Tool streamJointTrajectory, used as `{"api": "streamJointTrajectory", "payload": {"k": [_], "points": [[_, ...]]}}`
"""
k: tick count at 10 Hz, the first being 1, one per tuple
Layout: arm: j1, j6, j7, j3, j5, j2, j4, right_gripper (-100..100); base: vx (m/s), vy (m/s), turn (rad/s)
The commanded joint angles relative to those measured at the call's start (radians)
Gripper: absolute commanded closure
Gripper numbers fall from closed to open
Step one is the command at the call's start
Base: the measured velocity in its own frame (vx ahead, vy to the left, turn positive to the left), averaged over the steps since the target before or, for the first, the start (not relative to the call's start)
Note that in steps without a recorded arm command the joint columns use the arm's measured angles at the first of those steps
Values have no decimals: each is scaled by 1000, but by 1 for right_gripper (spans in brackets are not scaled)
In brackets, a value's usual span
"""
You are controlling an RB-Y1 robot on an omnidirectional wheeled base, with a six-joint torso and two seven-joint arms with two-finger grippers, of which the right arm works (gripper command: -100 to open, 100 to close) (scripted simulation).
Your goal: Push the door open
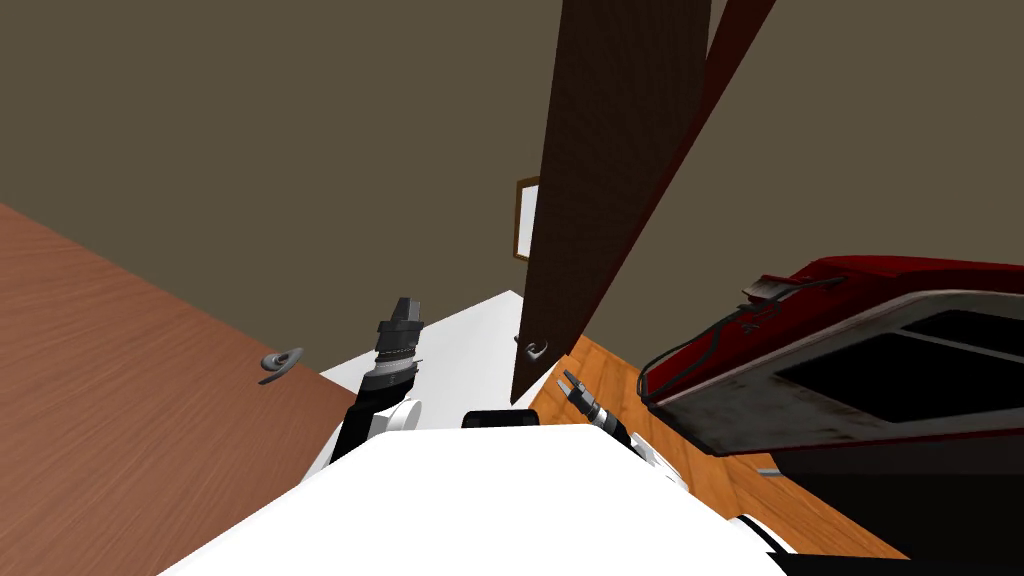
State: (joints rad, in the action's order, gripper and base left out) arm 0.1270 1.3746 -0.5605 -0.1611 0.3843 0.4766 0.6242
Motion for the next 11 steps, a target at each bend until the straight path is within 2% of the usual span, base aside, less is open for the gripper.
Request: {"api": "streamJointTrajectory", "payload": {"k": [1, 4, 5, 6, 7, 11], "points": [[-19, -13, 1, 0, -4, -7, -15, -100, 119, 105, 60], [-47, -53, -2, 2, -13, -20, -17, -100, 158, 131, 56], [-47, -53, -2, 2, -13, -20, -17, -100, 133, 91, 50], [-34, -65, -7, 2, -13, -17, 9, -100, 58, 34, 8], [-34, -65, -7, 2, -13, -17, 9, 100, 0, 0, 0], [-34, -65, -7, 2, -13, -17, 9, 100, -17, -10, 0]]}}
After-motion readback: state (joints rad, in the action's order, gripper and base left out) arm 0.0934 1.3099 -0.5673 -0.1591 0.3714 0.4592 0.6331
